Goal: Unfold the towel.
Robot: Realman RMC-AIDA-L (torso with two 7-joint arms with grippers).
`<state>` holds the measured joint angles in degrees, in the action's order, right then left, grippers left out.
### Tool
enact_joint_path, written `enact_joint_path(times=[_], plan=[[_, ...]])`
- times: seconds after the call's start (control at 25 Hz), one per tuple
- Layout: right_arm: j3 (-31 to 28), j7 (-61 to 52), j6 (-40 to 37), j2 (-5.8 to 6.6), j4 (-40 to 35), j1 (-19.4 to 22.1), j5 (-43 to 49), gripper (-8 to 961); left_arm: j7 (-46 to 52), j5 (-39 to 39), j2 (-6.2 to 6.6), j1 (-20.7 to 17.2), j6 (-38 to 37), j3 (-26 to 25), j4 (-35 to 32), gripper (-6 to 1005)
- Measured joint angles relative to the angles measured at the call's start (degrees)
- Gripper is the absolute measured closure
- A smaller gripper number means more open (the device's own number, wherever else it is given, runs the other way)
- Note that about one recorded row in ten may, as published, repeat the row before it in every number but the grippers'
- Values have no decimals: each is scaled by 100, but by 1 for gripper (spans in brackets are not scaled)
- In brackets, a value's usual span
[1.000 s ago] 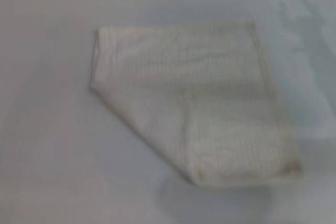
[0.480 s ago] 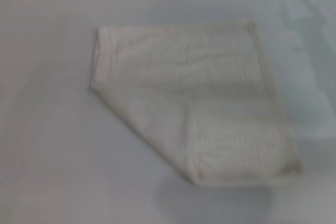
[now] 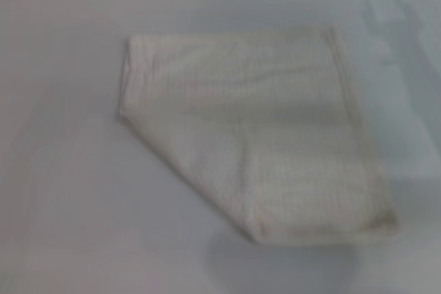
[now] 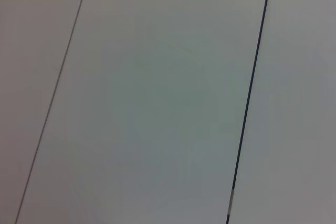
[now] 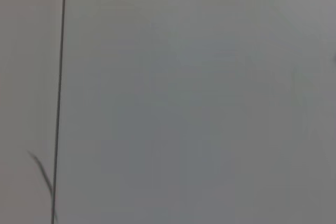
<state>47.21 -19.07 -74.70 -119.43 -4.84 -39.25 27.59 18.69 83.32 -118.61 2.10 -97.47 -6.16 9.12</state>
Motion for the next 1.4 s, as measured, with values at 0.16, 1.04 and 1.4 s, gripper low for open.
enact_joint_path(times=[0.16, 1.04, 1.4], plan=[[-12, 0, 83, -5, 1, -20, 0, 325, -24, 0, 1, 21, 15, -42, -10, 189], [-77, -82, 108, -11, 101, -178, -57, 326, -57, 0, -11, 309, 96, -127, -24, 189], [-40, -229, 108, -17, 213, -352, -76, 326, -42, 51, -22, 496, 287, -117, 60, 190]])
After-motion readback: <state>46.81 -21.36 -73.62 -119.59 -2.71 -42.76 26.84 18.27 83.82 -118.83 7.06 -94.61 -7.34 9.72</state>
